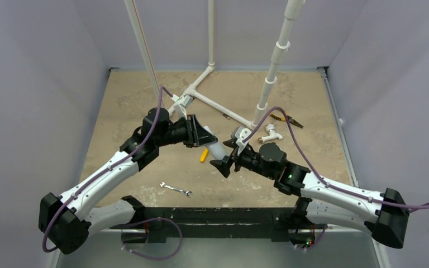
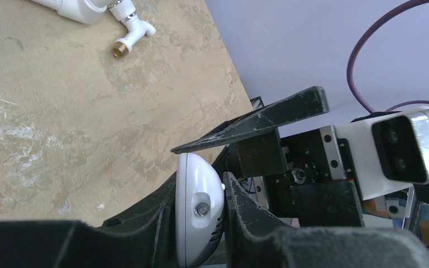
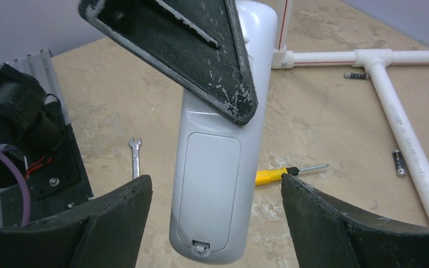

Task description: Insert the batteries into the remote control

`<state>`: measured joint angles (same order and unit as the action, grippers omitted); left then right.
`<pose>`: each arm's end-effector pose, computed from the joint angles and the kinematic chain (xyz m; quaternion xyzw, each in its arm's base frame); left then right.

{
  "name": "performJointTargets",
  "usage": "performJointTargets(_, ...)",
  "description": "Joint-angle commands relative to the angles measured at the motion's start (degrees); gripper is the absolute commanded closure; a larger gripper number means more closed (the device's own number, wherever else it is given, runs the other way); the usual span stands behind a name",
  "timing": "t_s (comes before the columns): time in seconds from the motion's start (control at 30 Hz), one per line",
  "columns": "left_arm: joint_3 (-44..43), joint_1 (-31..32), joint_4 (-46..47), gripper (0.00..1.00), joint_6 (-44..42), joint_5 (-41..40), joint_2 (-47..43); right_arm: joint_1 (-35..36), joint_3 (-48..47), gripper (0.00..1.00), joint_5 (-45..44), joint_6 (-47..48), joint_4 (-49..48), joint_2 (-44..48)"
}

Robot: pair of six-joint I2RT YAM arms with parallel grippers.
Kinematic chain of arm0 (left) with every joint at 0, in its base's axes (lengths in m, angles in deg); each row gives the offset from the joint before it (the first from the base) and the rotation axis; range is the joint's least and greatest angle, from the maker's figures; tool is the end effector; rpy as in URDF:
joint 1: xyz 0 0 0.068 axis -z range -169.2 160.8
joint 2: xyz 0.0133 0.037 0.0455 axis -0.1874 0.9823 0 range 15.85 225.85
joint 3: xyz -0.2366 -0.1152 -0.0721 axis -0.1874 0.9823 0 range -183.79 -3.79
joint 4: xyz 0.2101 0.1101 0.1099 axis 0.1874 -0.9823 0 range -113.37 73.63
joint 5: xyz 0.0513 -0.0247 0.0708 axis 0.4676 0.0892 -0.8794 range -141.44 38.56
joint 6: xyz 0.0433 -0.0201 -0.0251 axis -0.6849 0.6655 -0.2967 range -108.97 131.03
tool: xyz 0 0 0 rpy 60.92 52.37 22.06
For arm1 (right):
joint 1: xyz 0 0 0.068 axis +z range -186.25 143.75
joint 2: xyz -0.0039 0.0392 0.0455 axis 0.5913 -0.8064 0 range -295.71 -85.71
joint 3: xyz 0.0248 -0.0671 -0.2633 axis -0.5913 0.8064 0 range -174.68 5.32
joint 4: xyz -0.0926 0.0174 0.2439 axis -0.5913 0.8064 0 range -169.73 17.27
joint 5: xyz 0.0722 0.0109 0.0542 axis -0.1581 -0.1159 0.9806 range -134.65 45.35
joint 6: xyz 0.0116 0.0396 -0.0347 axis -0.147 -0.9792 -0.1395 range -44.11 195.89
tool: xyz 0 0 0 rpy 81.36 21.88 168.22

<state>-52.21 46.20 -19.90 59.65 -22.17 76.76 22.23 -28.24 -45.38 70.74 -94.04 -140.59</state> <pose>0.1893 -0.1560 0.3209 0.0621 0.7852 -0.5395 0.2974 0.1190 0.1933 0.2829 -0.3323 0.6712 0.3452 0.5656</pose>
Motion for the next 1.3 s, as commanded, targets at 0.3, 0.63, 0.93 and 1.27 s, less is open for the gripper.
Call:
performJointTargets(0.3, -1.82, 0.29, -2.72, 1.0, -5.26, 0.0, 0.08, 0.15, 1.44, 0.14, 8.83, 26.88, 7.58, 17.08)
performJointTargets(0.63, 1.73, 0.44, 4.14, 1.0, -2.15, 8.98, 3.17, 0.2, -1.87, 0.21, 13.91, 43.58, 22.17, 17.65)
performJointTargets(0.93, 5.29, 0.39, 14.14, 1.0, 5.67, 12.13, 7.27, 0.23, -0.74, 0.39, 15.42, 46.46, 21.84, 16.38)
performJointTargets(1.27, 3.74, 0.39, 11.53, 1.0, 3.85, 12.29, 7.3, 0.23, -0.5, 0.43, 14.8, 47.07, 22.13, 16.7)
